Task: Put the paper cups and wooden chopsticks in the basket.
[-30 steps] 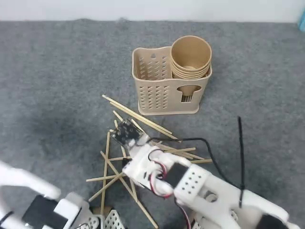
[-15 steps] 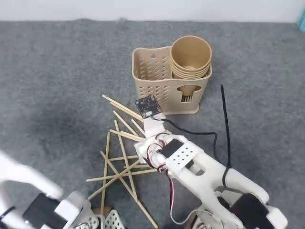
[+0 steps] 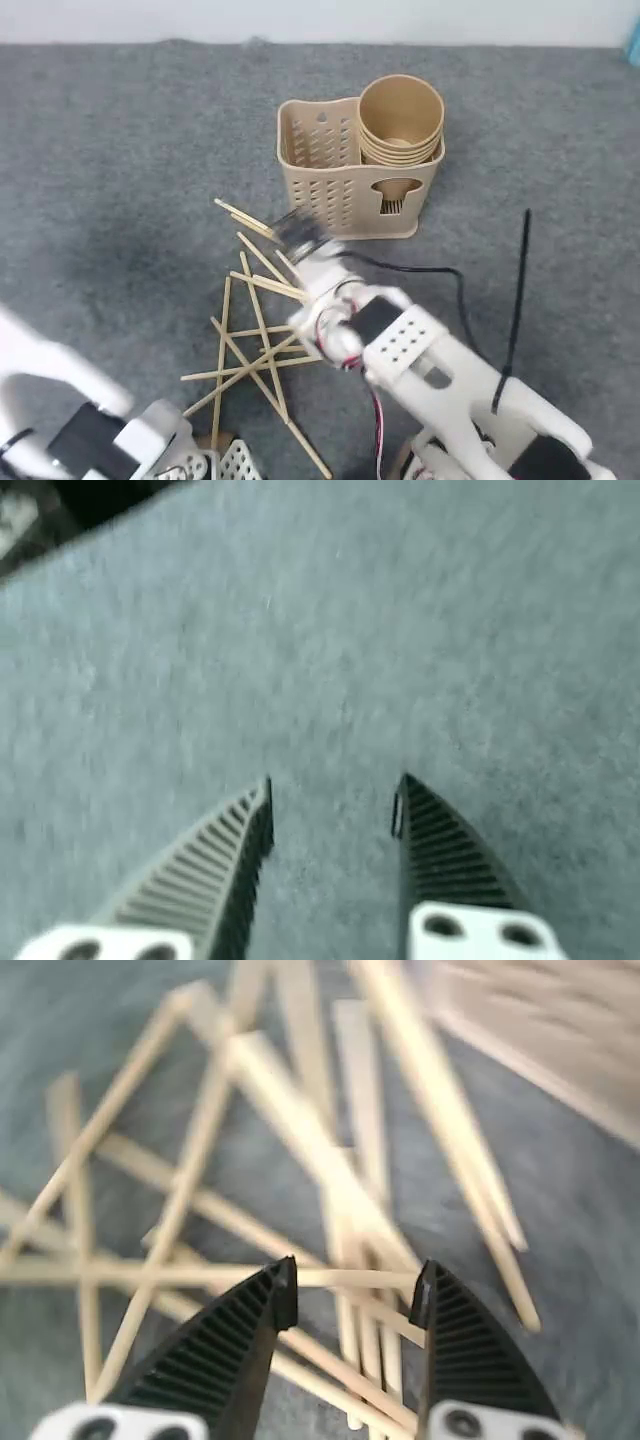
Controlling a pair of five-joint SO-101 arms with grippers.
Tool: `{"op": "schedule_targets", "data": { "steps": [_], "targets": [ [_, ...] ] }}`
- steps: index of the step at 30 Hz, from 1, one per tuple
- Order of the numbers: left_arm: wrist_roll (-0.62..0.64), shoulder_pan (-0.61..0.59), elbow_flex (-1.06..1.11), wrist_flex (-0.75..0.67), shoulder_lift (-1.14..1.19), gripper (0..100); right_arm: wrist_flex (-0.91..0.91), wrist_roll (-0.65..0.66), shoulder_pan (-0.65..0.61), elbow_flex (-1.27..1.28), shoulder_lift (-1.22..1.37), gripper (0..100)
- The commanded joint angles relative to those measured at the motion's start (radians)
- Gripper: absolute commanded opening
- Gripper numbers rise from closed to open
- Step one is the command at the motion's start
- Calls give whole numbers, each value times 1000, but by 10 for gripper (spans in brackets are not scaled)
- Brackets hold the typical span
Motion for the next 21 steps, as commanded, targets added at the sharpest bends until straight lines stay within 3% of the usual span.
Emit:
{"op": "schedule_targets", "data": {
  "steps": [1,9,15,21],
  "targets": [
    [-18,-12,24,-32,-14,185,-30,255,-71,28,-38,195],
    [-18,-21,36,-54,-51,185,-61,677,-50,63,-13,195],
    [-18,-21,36,-55,-49,185,-90,686,-10,58,-12,195],
    [-18,-21,36,-60,-44,185,-19,692,-140,64,-12,195]
  ]
}}
